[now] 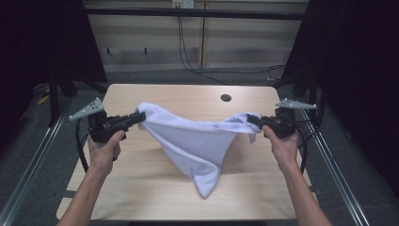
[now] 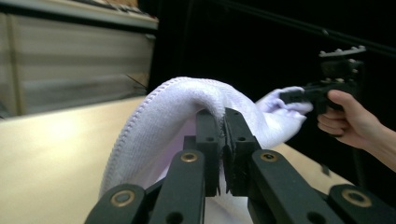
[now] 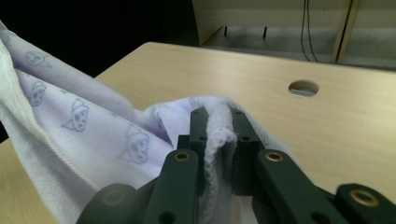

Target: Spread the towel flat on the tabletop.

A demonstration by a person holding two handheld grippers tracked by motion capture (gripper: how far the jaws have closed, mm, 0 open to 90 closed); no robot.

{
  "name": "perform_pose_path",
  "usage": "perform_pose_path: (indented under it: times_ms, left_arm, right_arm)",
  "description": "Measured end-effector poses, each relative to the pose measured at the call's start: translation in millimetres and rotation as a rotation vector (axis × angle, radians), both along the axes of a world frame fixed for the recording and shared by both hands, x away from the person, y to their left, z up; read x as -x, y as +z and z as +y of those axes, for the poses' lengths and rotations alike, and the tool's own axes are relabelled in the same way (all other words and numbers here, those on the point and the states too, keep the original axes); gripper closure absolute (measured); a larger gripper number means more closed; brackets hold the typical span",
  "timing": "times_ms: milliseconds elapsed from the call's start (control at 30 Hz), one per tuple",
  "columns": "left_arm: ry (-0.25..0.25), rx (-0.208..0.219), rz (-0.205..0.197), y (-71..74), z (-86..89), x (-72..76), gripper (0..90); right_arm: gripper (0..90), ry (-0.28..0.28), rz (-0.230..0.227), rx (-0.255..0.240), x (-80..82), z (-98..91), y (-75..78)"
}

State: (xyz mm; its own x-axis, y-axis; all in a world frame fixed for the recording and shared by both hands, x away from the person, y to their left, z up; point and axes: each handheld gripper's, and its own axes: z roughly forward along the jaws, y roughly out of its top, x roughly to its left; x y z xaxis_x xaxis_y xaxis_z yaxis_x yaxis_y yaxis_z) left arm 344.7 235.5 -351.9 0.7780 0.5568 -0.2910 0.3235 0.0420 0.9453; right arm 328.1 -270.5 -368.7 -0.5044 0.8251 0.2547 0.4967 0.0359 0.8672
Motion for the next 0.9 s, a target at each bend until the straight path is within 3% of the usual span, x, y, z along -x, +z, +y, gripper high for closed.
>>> perform_pose_path:
  times_ms: [133, 167, 200, 267, 300, 333, 400, 433, 500, 533, 567, 600, 667, 733, 767, 800, 900]
  left_arm:
    - [0.070, 0.028, -0.027, 27.7, 7.7, -17.5, 87.1]
    - [0.070, 0.028, -0.027, 27.7, 7.7, -17.5, 87.1]
    - [0.081, 0.041, -0.043, 42.6, 7.7, -26.3, 87.1]
    - [0.107, 0.023, -0.071, 58.0, 5.6, -30.9, 87.1]
    - [0.107, 0.023, -0.071, 58.0, 5.6, -30.9, 87.2]
    - [0.112, 0.048, -0.088, 67.4, 5.0, -30.7, 87.2]
    - [0.125, 0.076, -0.134, 82.1, 5.4, -25.7, 87.2]
    - [0.101, 0.079, -0.171, 93.4, 5.3, -17.7, 87.2]
    - [0.098, 0.067, -0.210, 97.5, 3.7, -7.2, 87.2]
    - [0.072, 0.075, -0.215, 96.2, 2.2, -1.1, 87.2]
    - [0.041, 0.065, -0.217, 92.0, 0.3, 5.7, 87.1]
    - [0.013, 0.033, -0.219, 84.5, -2.3, 13.4, 87.1]
    - [-0.048, -0.029, -0.185, 58.8, -8.3, 27.6, 87.1]
    - [-0.104, -0.099, -0.104, 21.4, -15.6, 39.6, 87.0]
    - [-0.122, -0.111, -0.070, 8.4, -17.7, 42.6, 87.0]
    - [-0.145, -0.117, -0.022, -7.5, -20.1, 46.5, 87.0]
    - [-0.194, -0.149, 0.065, -47.3, -28.6, 57.5, 86.9]
  right_arm:
    - [83.0, -0.028, -0.027, 0.022, -22.0, 1.8, 30.8]
    - [83.0, -0.028, -0.027, 0.022, -22.0, 1.8, 30.8]
    - [83.4, -0.045, -0.050, 0.037, -35.9, 2.9, 47.5]
    - [83.6, -0.060, -0.066, 0.038, -46.4, 3.8, 59.3]
    - [83.6, -0.060, -0.066, 0.038, -46.4, 3.8, 59.3]
    - [83.6, -0.066, -0.074, 0.042, -51.7, 4.7, 65.8]
    - [83.7, -0.070, -0.106, 0.044, -62.8, 6.0, 89.8]
    - [83.7, -0.070, -0.120, 0.047, -63.1, 5.8, 96.5]
    - [83.8, -0.064, -0.169, 0.030, -60.7, 3.4, 109.9]
    - [83.8, -0.061, -0.191, 0.000, -58.0, 0.6, 110.8]
    - [83.9, -0.055, -0.189, -0.007, -55.2, -0.8, 107.2]
    - [83.9, -0.052, -0.171, 0.023, -51.2, -0.8, 99.3]
    - [83.9, -0.014, -0.127, 0.066, -38.0, -4.2, 67.4]
    - [83.9, 0.016, -0.077, 0.056, -25.6, -10.0, 35.9]
    - [83.9, 0.023, -0.038, 0.059, -16.9, -14.6, 13.7]
    - [84.0, 0.026, -0.021, 0.052, -12.1, -17.7, 1.1]
    - [84.3, 0.039, 0.060, 0.062, 2.3, -25.5, -40.6]
